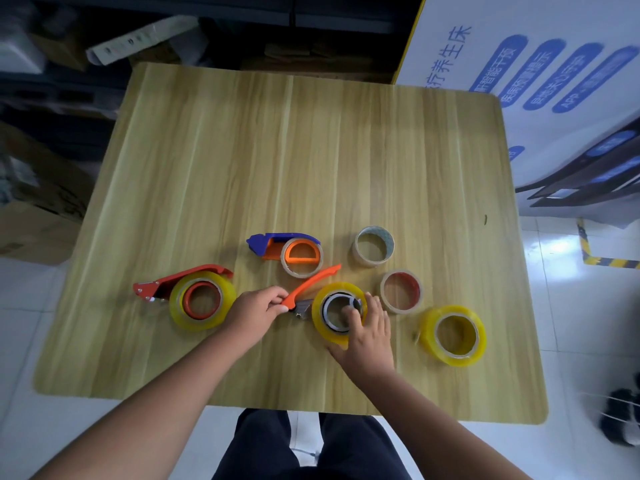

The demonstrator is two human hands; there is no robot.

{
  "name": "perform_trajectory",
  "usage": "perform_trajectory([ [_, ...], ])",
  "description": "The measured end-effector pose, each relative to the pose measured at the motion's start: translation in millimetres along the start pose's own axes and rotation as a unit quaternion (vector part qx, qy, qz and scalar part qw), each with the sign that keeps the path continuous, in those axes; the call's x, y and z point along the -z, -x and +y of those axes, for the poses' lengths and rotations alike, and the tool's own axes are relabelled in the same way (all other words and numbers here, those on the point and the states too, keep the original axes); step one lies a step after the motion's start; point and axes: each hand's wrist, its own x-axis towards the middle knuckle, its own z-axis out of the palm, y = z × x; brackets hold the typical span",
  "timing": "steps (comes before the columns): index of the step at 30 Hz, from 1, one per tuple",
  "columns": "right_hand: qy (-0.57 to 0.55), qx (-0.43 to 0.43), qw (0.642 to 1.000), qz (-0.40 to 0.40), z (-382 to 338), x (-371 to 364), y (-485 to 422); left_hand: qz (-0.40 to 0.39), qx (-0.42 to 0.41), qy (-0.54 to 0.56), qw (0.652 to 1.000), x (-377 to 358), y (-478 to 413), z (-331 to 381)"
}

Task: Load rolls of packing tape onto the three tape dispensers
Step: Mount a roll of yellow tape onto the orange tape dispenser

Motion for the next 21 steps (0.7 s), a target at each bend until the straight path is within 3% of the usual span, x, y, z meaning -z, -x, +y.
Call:
perform_trajectory([
  [3,0.025,0.078,0.996,0.035,-16,9,-10,-0.004,-0.009,0.0,1.0,1,0,0],
  [6,0.038,0.132,0.99,0.015,-36,11,-31,-0.004,-0.016,0.006,1.0,1,-1,0],
  [10,0.057,0.123,0.99,-0.031,-47,1,-52,-0.001,-0.011,0.003,1.0,0,-2,-2],
  [16,-0.012,0.098,0.993,0.065,-45,-5,-57,0.015,-0.013,0.014,1.0,-1,1,0],
  [21,-0.043,0.1,0.989,0.097,-47,-13,-57,0.028,-0.01,0.032,0.999,-2,1,-1],
])
